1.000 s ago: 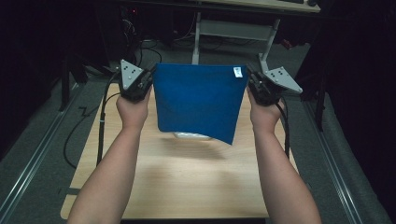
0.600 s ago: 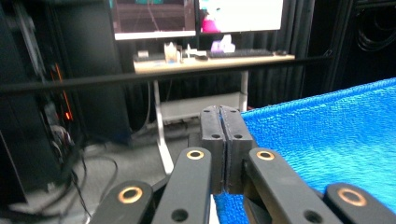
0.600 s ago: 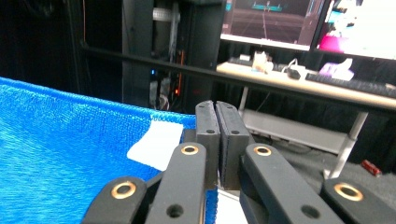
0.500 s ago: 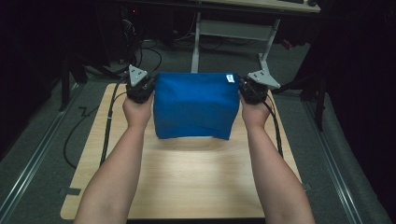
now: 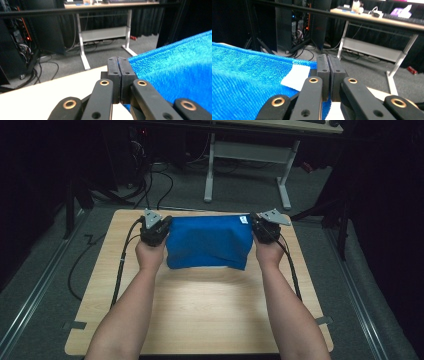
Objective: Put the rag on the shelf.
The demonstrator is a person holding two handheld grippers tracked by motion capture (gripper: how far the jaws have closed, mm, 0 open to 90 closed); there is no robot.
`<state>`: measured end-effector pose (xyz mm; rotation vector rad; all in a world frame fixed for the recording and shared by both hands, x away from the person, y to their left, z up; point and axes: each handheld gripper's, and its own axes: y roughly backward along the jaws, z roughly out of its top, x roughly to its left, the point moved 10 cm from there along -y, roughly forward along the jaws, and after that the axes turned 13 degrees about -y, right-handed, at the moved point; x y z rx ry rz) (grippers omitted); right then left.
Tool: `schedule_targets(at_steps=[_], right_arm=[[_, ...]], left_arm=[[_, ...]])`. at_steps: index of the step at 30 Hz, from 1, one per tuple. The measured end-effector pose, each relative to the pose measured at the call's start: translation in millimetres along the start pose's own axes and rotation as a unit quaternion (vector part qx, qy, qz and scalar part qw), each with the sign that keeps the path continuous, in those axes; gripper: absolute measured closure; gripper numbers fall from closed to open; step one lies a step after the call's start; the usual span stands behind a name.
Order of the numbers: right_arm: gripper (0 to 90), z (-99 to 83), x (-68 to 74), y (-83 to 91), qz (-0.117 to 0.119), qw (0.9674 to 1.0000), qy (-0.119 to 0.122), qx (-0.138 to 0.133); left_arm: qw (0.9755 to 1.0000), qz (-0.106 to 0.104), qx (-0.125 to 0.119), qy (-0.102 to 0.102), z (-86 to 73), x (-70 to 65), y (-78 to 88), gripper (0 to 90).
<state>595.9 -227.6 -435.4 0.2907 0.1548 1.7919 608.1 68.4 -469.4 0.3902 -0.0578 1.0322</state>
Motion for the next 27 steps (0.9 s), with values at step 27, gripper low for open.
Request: schedule_targets(at_steps=[27], right_arm=[[89.0, -88.4, -3.3, -3.4, 0.009, 0.9972, -0.018, 0.072]], left_arm=[[0.9982, -0.038, 0.045, 0.013, -69.2, -37.9, 1.3, 89.6]])
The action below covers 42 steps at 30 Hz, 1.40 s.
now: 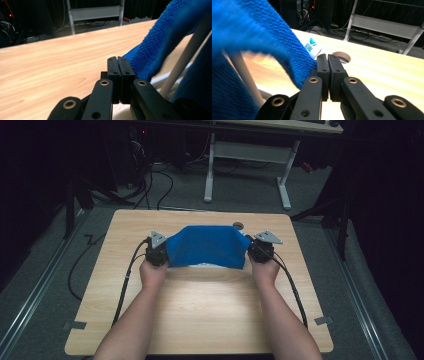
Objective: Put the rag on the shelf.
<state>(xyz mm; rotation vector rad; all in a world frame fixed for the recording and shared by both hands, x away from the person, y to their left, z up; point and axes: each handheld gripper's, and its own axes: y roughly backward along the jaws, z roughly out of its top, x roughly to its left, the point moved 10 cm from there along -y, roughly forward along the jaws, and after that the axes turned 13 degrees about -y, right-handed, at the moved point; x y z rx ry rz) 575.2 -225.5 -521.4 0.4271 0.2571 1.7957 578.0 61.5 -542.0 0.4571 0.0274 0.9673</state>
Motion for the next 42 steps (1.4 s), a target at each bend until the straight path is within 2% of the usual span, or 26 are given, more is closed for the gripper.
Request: schedule_targets(at_steps=[7, 14, 18, 22, 24, 27, 31, 35, 37, 39, 42], right_arm=[[89.0, -15.1, -1.9, -3.7, -0.001, 0.9999, -0.006, 0.011], [88.8, -24.6, 0.2, -6.4, 0.001, 0.9997, -0.002, 0.025], [88.8, -30.3, 0.5, -7.2, -0.002, 0.9995, 0.002, 0.031], [87.8, -36.3, -5.0, -5.8, -0.007, 0.9994, -0.007, 0.033], [84.9, -35.6, -7.1, -3.9, -0.006, 0.9993, -0.012, 0.035], [76.5, -30.1, -8.8, 0.4, -0.01, 0.9994, -0.009, 0.031], [70.1, -19.9, -12.7, 8.0, -0.016, 0.9995, -0.016, 0.02], [67.5, -12.6, -17.2, 16.7, -0.02, 0.9995, -0.019, 0.016], [66.6, -11.0, -18.1, 19.9, -0.022, 0.9995, -0.018, 0.016], [66.2, -9.3, -18.6, 22.6, -0.022, 0.9995, -0.015, 0.015], [65.4, -5.7, -19.4, 27.0, -0.023, 0.9996, -0.013, 0.012]], left_arm=[[0.9999, -0.005, 0.014, -0.002, -11.7, -4.6, -0.1, 89.5], [0.9997, -0.012, 0.02, 0.0, -19.5, -10.5, -0.3, 89.4], [0.9992, -0.021, 0.034, 0.001, -26.5, -14.9, -1.9, 89.2], [0.9992, -0.023, 0.032, 0.0, -25.3, -16.9, -0.5, 88.7], [0.9993, -0.021, 0.03, 0.001, -22.9, -16.1, 1.4, 87.8], [0.9995, -0.014, 0.024, 0.014, -17.6, -11.7, 5.7, 78.2], [0.9996, -0.01, 0.021, 0.018, -13.0, -9.4, 11.2, 72.0], [0.9995, -0.007, 0.027, 0.01, -11.7, -10.4, 16.1, 66.7], [0.9998, -0.001, 0.018, 0.012, -11.4, -9.9, 19.1, 65.9], [0.9996, 0.0, 0.021, 0.019, -14.5, -8.4, 21.4, 64.3], [0.9995, 0.009, 0.024, 0.02, -19.7, -5.0, 24.9, 61.7]])
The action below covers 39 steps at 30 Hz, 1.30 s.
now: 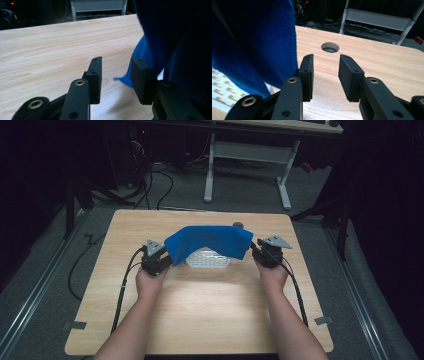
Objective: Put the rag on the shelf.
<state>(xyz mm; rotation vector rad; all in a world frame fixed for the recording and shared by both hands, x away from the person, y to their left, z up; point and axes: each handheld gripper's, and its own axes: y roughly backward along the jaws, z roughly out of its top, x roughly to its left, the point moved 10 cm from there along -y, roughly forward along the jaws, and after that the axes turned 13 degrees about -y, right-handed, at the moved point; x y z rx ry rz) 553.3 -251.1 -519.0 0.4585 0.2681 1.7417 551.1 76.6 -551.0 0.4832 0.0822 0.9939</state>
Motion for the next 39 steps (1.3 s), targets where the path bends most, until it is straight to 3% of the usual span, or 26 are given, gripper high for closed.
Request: schedule_targets(at_steps=[9, 15, 28, 33, 35, 37, 39], right_arm=[[62.9, 5.9, -2.6, 11.0, -0.001, 1.0, 0.005, -0.004], [62.2, 7.1, -2.3, 18.9, 0.002, 0.9999, 0.007, -0.008], [60.3, 1.1, -4.3, 40.7, 0.01, 0.9996, 0.013, -0.021], [57.7, -5.7, -3.4, 49.1, 0.014, 0.9995, 0.024, -0.011], [56.5, -8.5, -1.9, 54.9, 0.018, 0.9993, 0.028, -0.019], [54.5, -14.5, -0.2, 58.5, 0.02, 0.9993, 0.03, -0.005], [53.4, -18.5, 2.9, 63.7, 0.027, 0.999, 0.034, -0.008]], left_arm=[[0.9999, 0.013, 0.004, 0.001, -10.2, 11.9, 15.5, 57.1], [0.9999, 0.014, 0.001, -0.003, -11.3, 12.0, 24.3, 55.5], [0.9999, 0.011, -0.002, -0.011, -15.4, 4.8, 38.8, 54.2], [0.9997, 0.014, 0.002, -0.019, -20.1, 0.7, 50.6, 53.8], [0.9998, 0.011, 0.001, -0.017, -22.9, -1.8, 56.1, 53.6], [0.9997, 0.006, 0.005, -0.024, -26.7, -5.7, 63.5, 52.9], [0.9997, 0.001, 0.001, -0.026, -28.3, -9.6, 69.8, 52.8]])
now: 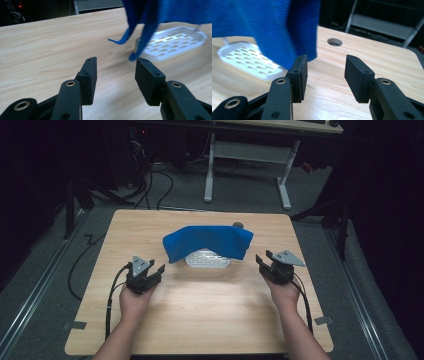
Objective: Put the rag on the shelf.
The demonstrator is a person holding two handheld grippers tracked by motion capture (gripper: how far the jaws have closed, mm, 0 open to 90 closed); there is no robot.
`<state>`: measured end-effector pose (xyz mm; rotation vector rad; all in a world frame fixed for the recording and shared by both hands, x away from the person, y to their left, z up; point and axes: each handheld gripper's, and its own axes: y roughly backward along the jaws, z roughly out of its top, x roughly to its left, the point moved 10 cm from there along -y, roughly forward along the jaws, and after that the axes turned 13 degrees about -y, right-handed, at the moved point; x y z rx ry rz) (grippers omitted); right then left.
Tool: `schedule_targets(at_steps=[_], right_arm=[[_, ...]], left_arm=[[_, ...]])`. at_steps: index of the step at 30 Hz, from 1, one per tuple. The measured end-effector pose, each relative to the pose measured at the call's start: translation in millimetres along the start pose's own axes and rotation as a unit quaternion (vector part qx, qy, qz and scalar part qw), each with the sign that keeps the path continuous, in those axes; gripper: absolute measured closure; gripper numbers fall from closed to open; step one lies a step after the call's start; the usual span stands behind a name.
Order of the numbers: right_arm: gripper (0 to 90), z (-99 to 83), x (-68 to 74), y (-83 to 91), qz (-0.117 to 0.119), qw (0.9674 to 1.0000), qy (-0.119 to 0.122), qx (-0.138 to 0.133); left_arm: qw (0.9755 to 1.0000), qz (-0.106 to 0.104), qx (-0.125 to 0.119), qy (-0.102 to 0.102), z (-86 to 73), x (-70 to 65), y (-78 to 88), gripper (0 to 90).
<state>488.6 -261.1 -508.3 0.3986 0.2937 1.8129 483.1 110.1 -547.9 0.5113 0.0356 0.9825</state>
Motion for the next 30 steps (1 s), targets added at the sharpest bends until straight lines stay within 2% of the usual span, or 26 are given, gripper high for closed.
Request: schedule_targets(at_steps=[3, 8, 11, 12, 13, 14, 17, 19, 21, 23, 25, 30], right_arm=[[50.7, -9.9, 6.9, 11.2, 0.006, 0.9999, 0.011, -0.003], [45.1, -28.1, 18.9, 30.2, 0.016, 0.9998, 0.008, 0.003], [43.0, -37.9, 28.5, 41.7, 0.019, 0.9996, 0.019, 0.003], [43.0, -37.9, 28.5, 41.7, 0.019, 0.9996, 0.019, 0.003], [41.4, -45.1, 37.0, 49.3, 0.026, 0.9993, 0.027, 0.006], [40.9, -47.5, 39.6, 52.1, 0.027, 0.9991, 0.03, 0.006], [40.4, -61.1, 45.7, 66.9, 0.027, 0.9987, 0.044, 0.008], [40.7, -78.4, 48.8, 76.8, 0.027, 0.9983, 0.046, 0.021], [40.9, -94.6, 52.8, 83.6, 0.032, 0.9972, 0.052, 0.042], [40.9, -99.9, 54.3, 86.7, 0.031, 0.9966, 0.059, 0.049], [40.9, -98.0, 53.0, 86.6, 0.027, 0.9971, 0.055, 0.045], [40.8, -99.0, 47.6, 82.0, 0.023, 0.9978, 0.038, 0.049]], left_arm=[[0.9999, -0.011, -0.001, 0.003, -3.7, -7.6, 9.0, 52.1], [0.9995, -0.025, 0.008, -0.015, -13.8, -28.8, 25.2, 51.5], [0.999, -0.04, 0.014, -0.014, -17.2, -43.7, 31.1, 49.9], [0.999, -0.04, 0.014, -0.014, -17.2, -43.7, 31.1, 49.5], [0.9978, -0.059, 0.023, -0.02, -20.1, -59.3, 36.9, 48.9], [0.9972, -0.064, 0.024, -0.028, -21.1, -66.0, 40.9, 48.3], [0.9965, -0.066, 0.018, -0.047, -28.6, -84.9, 58.7, 48.2], [0.9959, -0.072, 0.027, -0.047, -34.9, -94.8, 66.0, 48.9], [0.9946, -0.091, 0.03, -0.04, -36.1, -104.8, 70.9, 48.6], [0.9939, -0.096, 0.031, -0.046, -36.0, -109.3, 69.4, 48.4], [0.9927, -0.096, 0.044, -0.057, -38.6, -111.5, 64.1, 48.1], [0.9921, -0.1, 0.05, -0.057, -41.2, -111.8, 61.0, 47.8]])
